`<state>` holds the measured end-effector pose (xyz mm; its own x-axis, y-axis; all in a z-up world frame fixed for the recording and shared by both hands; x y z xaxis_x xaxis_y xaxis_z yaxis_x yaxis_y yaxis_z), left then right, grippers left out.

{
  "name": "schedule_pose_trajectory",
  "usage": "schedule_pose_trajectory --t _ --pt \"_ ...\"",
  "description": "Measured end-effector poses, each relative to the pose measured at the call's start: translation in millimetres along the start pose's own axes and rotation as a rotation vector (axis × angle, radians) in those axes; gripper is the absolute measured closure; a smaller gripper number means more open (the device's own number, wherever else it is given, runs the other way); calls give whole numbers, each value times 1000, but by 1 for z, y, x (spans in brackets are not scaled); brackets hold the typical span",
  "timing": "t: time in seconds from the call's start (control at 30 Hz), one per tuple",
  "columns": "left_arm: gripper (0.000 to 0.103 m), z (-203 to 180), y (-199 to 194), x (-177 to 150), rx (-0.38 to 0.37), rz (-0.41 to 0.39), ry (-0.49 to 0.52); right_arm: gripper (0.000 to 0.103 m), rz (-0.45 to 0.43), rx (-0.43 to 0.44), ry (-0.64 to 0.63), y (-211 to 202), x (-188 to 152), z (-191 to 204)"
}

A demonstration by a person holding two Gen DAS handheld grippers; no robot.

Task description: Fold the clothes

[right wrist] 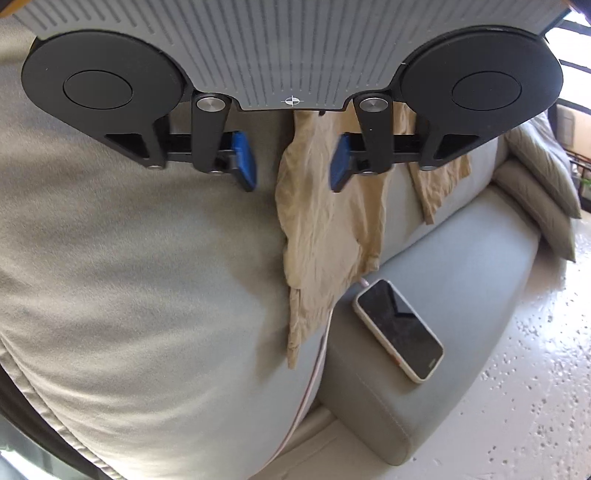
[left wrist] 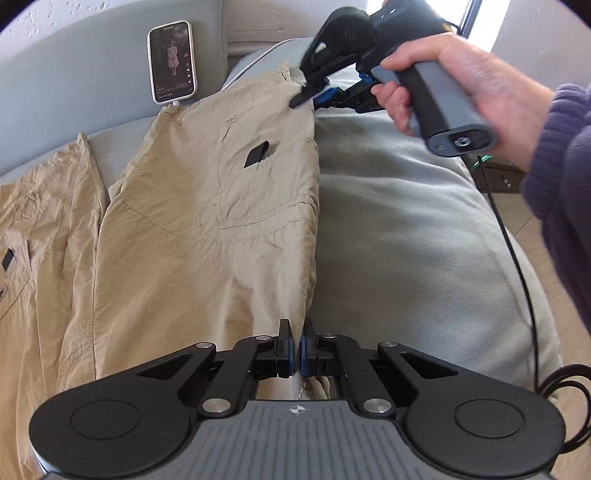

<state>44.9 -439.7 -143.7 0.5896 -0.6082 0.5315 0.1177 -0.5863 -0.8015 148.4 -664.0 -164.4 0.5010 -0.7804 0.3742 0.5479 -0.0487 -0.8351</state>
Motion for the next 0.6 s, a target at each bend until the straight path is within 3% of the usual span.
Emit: schedule_pose_trajectory --t 0.03,0.13,0.27,0.43,0.6 --pt "100 3 -2 0 -20 0 -10 97 -15 -27 0 2 3 2" --pt "101 22 -13 1 -91 -8 -49 100 -73 -71 -25 -4 6 15" --pt "101 61 -42 -2 -178 -41 -97 101 -178 -157 -159 -27 4 56" --pt "102 129 -94 -10 -299 -95 -214 101 -236 -104 -273 -55 -5 136" --pt "102 208 -139 -42 -331 -150 -389 101 -224 -51 -417 -46 -39 235"
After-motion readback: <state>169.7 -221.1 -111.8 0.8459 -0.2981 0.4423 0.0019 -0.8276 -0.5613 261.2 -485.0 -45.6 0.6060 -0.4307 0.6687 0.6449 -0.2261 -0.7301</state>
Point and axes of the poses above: each gripper's, at about its wrist camera, not at the fingertips, and y roughly the way its jaws point, z to its left, x to its top, the point moved 5 cm from there along y, roughly the way its jaws point, and after that the axes turned 10 degrees about -x, right-handed, at the moved point
